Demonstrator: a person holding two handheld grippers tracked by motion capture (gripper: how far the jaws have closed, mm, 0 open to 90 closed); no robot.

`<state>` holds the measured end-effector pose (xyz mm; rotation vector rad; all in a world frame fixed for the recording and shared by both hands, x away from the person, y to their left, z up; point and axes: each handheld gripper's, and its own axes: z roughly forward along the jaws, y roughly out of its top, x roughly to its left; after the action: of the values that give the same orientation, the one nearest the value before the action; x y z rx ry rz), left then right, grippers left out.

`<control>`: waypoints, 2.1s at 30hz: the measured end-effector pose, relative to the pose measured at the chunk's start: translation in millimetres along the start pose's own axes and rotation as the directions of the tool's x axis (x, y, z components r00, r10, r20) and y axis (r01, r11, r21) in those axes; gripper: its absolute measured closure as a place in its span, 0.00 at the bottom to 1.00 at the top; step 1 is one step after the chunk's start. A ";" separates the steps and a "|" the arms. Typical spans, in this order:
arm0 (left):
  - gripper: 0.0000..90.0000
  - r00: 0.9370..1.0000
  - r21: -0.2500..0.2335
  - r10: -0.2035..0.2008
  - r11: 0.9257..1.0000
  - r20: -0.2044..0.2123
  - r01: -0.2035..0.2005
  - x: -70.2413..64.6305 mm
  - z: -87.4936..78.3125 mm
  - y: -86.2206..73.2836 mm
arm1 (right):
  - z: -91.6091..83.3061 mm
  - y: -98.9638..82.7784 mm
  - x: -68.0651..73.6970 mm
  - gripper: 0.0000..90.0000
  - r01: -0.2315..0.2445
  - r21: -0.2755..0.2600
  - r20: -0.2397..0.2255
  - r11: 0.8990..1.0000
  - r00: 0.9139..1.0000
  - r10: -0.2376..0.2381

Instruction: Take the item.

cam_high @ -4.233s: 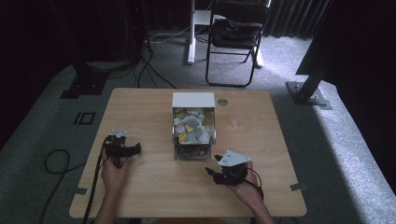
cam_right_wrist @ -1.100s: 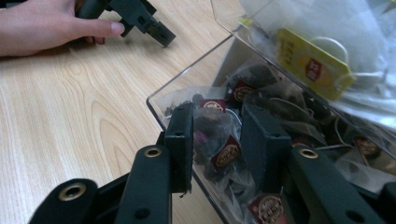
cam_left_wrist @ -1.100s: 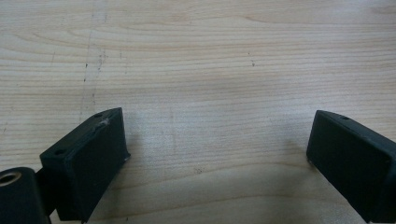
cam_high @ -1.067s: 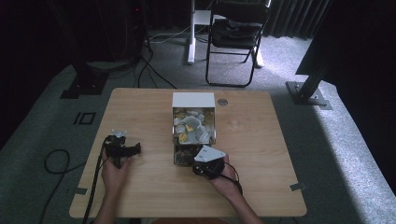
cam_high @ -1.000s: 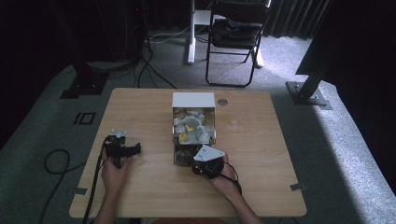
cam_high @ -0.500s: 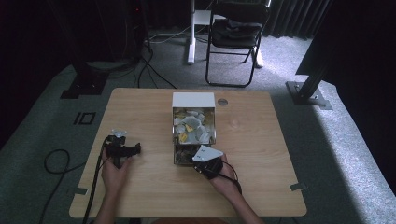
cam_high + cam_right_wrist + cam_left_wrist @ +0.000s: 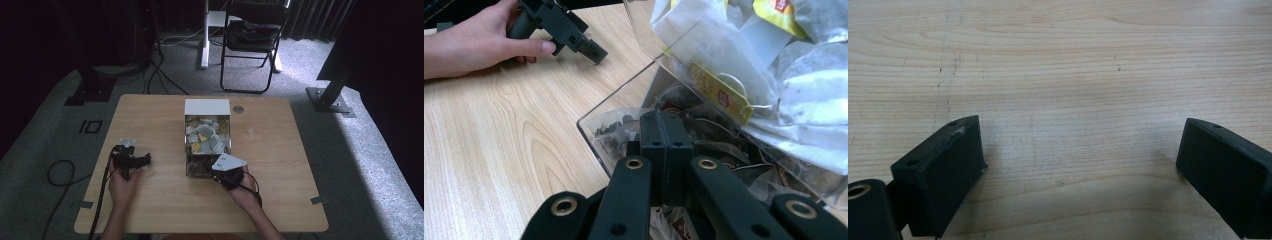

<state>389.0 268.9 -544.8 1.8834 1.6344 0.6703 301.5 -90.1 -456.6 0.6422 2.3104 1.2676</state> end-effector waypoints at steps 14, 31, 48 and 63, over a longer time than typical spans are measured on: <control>0.06 1.000 0.000 0.000 1.000 0.000 0.000 0.0 0.0 0.0 | -14.5 1.0 3.1 1.00 0.007 -0.012 0.004 1.000 1.000 -0.007; 0.06 1.000 0.000 0.000 1.000 0.000 0.000 0.0 0.0 0.0 | -34.2 -3.1 2.9 1.00 0.007 -0.011 0.017 1.000 1.000 -0.006; 0.06 1.000 0.000 0.000 1.000 0.000 0.000 0.0 0.0 0.0 | -50.7 -9.0 -2.0 1.00 -0.003 -0.011 0.042 1.000 0.999 0.004; 0.06 1.000 0.000 0.000 1.000 0.000 0.000 0.0 0.0 0.0 | -64.3 -14.8 -10.5 1.00 -0.017 -0.008 0.077 1.000 0.997 0.017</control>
<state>389.0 268.9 -544.8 1.8837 1.6343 0.6704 270.7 -145.7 -436.2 0.6973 2.2412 1.2364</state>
